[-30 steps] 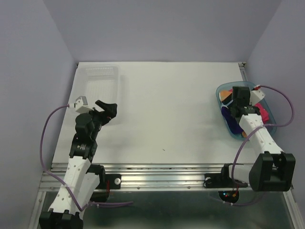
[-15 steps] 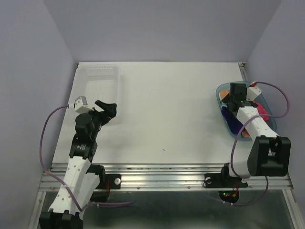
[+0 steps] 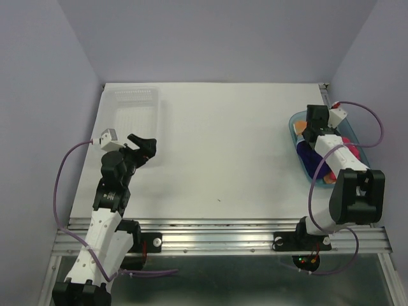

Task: Fold and stack the towels
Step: Grab crumpled towel

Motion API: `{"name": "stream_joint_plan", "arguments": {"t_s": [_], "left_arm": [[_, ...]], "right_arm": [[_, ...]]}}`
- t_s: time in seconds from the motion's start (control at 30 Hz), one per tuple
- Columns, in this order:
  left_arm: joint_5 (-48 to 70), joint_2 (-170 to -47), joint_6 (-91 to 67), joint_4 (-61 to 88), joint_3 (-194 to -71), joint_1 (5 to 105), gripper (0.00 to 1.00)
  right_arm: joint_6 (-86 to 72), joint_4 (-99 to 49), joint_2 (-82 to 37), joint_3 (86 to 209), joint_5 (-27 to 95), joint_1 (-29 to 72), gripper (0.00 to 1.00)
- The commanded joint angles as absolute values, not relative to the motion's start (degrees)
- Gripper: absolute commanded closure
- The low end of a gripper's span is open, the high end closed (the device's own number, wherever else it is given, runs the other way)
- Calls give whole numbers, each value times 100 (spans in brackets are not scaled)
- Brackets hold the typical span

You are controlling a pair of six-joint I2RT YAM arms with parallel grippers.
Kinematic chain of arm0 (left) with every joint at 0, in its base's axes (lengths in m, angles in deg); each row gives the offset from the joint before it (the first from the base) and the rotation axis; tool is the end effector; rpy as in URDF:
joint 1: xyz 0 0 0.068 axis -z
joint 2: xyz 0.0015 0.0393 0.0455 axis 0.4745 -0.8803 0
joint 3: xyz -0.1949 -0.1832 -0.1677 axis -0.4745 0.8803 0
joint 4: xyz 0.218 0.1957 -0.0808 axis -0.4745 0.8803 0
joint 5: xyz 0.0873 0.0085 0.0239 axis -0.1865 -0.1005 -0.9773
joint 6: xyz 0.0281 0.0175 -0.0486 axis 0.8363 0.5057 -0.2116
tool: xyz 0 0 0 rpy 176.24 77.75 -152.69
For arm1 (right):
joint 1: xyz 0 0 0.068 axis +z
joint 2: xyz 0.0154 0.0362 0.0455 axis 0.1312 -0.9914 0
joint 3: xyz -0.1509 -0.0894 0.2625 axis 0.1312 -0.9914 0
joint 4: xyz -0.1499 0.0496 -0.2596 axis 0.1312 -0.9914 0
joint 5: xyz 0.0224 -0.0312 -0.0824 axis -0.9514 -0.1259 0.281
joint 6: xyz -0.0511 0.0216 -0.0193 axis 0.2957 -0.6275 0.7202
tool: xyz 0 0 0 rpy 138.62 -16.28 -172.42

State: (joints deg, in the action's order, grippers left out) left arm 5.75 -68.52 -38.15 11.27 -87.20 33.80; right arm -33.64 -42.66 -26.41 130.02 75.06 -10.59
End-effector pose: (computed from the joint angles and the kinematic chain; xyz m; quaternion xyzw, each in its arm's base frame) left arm 0.1800 -0.0195 0.2975 -0.1888 0.7116 -0.2680 0.6214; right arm 0.3532 -0.0425 0.2655 0.3827 0.8060 -0.1629 0.4212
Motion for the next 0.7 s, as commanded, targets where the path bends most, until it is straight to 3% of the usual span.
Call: {"name": "stream_joint_plan", "arguments": {"t_s": [0.0, 0.03, 0.13, 0.67], "left_arm": [[742, -6883, -3695, 880, -8634, 3360, 1], [743, -6883, -3687, 880, -8634, 3360, 1], [734, -6892, -3687, 880, -8634, 3360, 1], [918, -6936, -3695, 818, -8626, 3360, 1]], "right_arm": [[-2986, -3831, -2638, 13664, 7574, -1097, 75], [-2950, -3866, -2647, 13822, 7565, -1097, 91], [-2871, -3972, -2639, 14068, 7626, -1097, 99], [-2555, -4121, -1479, 15237, 7354, -1097, 99]]}}
